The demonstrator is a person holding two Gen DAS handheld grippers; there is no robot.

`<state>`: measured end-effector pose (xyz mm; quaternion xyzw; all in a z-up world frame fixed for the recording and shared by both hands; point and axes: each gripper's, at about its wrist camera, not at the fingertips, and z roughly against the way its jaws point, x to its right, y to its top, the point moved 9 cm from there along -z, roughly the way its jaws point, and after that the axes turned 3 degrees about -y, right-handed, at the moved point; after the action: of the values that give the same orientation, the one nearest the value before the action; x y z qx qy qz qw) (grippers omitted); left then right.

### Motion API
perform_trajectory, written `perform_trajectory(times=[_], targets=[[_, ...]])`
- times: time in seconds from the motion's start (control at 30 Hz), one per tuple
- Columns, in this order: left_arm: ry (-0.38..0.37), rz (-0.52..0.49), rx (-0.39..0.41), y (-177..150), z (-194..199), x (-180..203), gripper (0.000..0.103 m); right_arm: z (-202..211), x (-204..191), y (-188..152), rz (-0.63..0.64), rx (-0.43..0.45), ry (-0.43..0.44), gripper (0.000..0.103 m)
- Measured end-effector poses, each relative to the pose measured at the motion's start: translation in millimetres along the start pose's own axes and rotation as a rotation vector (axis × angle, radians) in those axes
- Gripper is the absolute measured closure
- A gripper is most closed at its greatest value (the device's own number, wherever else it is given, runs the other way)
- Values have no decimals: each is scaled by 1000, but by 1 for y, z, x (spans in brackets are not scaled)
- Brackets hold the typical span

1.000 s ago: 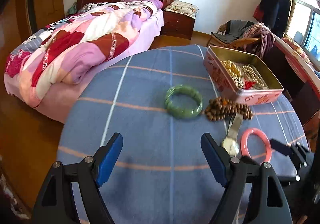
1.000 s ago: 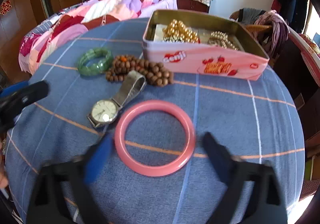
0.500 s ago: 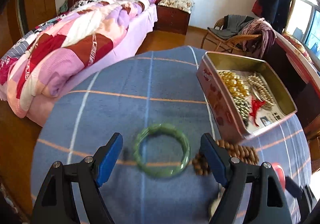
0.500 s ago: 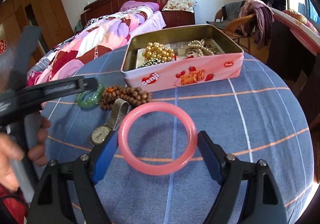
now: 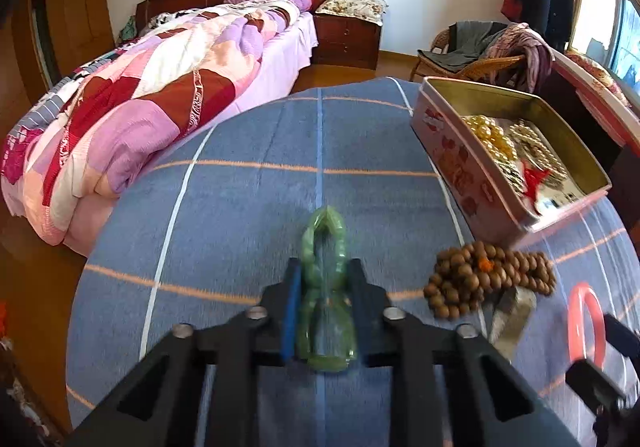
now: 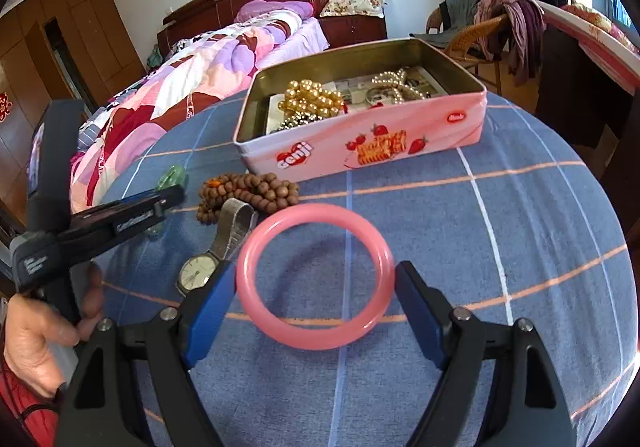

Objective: Organize jewelry
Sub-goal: 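Grasp the green jade bangle with the left tool while the right grasps the pink bangle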

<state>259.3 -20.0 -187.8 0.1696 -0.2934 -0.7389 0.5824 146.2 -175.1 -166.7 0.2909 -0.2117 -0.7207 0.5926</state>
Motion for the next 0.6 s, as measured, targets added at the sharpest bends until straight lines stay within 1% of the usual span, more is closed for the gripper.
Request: perform_trajectory(times=[0.03, 0.13, 0.2, 0.23, 0.4, 0.6], targets=[[-21, 14, -3, -3, 3, 0, 83, 2, -1, 0, 4, 10, -3, 20], [-53, 29, 2, -12, 14, 4, 83, 10, -2, 2, 8, 43, -3, 20], [-84, 46, 14, -18, 26, 10, 83, 16, -1, 0, -5, 47, 10, 20], [-106, 56, 37, -19, 36, 13, 83, 20, -1, -2, -14, 49, 15, 20], [-97, 2, 76, -29, 66, 29, 83, 38, 0, -5, -21, 75, 7, 20], [-140, -10, 98, -43, 96, 48, 83, 65, -3, -1, -23, 126, 14, 20]])
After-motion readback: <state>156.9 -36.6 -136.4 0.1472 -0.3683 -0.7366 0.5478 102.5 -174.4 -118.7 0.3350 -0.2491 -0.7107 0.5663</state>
